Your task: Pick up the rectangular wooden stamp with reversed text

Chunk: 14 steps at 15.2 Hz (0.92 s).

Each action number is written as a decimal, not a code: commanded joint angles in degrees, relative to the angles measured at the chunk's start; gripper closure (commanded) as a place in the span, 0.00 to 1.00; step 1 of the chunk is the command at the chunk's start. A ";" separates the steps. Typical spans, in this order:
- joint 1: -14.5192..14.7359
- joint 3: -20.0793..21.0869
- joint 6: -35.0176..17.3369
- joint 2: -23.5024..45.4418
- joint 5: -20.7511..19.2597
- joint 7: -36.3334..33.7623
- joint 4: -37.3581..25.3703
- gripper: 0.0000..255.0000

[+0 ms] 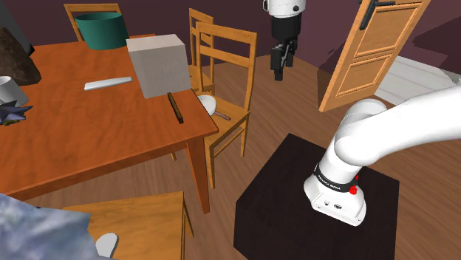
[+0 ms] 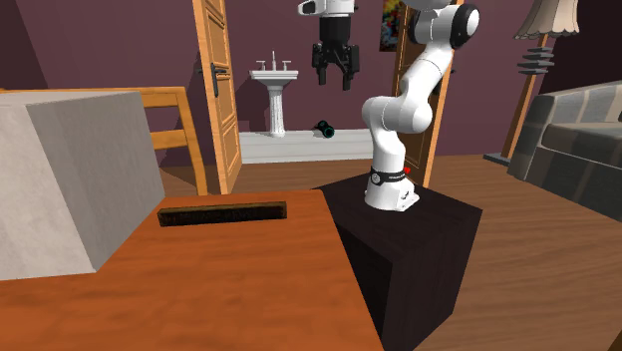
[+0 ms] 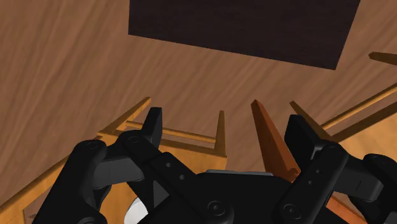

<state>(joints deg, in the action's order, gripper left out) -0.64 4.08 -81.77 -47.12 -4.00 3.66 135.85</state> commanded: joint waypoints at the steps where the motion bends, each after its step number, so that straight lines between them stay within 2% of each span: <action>1: 0.00 0.00 0.00 0.00 0.00 0.00 0.00 0.00; 8: -0.72 5.67 -10.99 10.21 5.00 -11.16 -0.80 0.00; 14: -1.81 10.10 -19.67 21.10 6.85 -20.25 -4.70 0.00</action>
<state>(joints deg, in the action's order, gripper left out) -2.15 13.45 -99.58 -28.42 2.74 -14.98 132.07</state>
